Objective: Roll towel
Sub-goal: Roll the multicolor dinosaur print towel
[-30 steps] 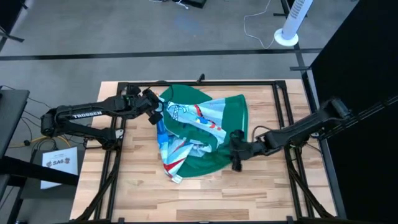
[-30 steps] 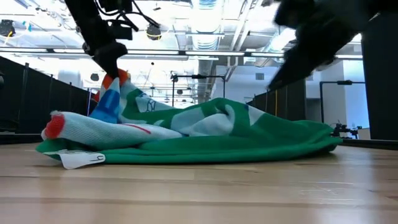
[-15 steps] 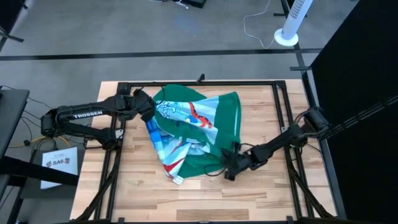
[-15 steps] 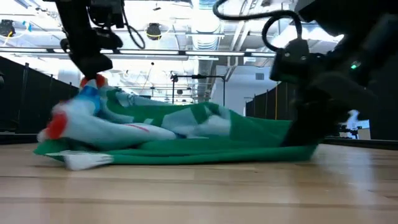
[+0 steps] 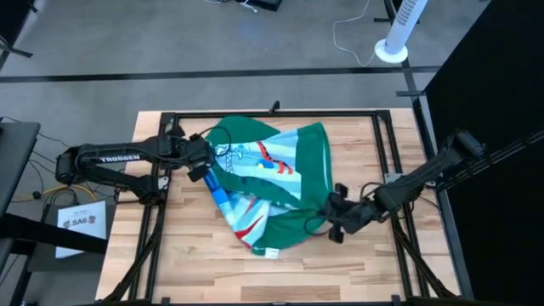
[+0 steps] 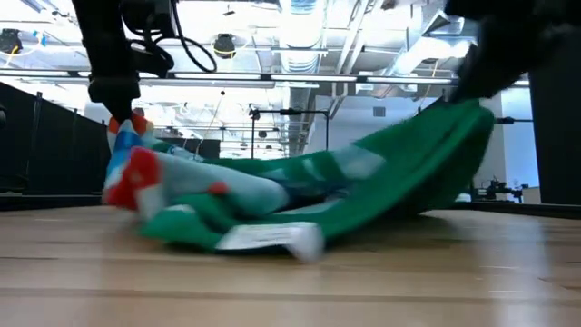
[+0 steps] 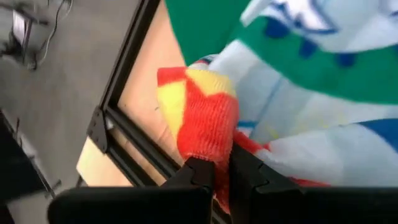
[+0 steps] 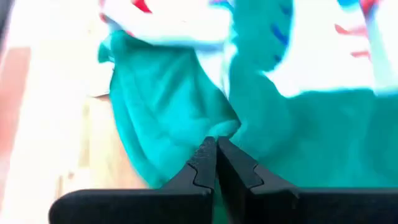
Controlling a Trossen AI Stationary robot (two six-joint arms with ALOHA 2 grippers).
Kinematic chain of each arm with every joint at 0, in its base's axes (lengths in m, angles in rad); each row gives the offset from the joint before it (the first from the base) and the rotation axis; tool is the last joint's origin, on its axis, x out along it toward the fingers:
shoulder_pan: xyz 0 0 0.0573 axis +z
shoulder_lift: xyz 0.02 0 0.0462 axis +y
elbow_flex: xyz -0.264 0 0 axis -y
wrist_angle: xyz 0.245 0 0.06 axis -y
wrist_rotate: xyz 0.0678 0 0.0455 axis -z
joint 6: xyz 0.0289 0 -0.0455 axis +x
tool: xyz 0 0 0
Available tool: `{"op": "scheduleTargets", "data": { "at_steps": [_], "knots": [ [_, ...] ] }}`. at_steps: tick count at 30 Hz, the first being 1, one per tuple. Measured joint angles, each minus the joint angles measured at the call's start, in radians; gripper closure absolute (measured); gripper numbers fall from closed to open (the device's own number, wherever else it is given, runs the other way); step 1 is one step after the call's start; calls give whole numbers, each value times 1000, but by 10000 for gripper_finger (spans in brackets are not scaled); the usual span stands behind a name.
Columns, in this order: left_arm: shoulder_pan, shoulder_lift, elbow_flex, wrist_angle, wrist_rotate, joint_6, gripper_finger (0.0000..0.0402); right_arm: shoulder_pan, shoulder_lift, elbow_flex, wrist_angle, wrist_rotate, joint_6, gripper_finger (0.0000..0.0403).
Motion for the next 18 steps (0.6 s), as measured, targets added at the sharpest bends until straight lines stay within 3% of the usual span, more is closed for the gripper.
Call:
{"op": "scheduleTargets", "data": {
  "at_steps": [5, 11, 14, 18],
  "knots": [
    [-51, 0, 0, 109, 3, 37, 395, -33, 202, -1, 321, -5, -131, 403],
    [-92, 0, 0, 142, 7, 37, 395, -54, 411, 0, 568, -26, -149, 403],
    [-103, 0, 0, 89, 8, 15, 395, -56, 464, 0, 510, -107, -82, 403],
    [-104, 0, 0, -82, 12, -67, 395, -20, 429, 6, 278, -124, 69, 403]
  ]
}}
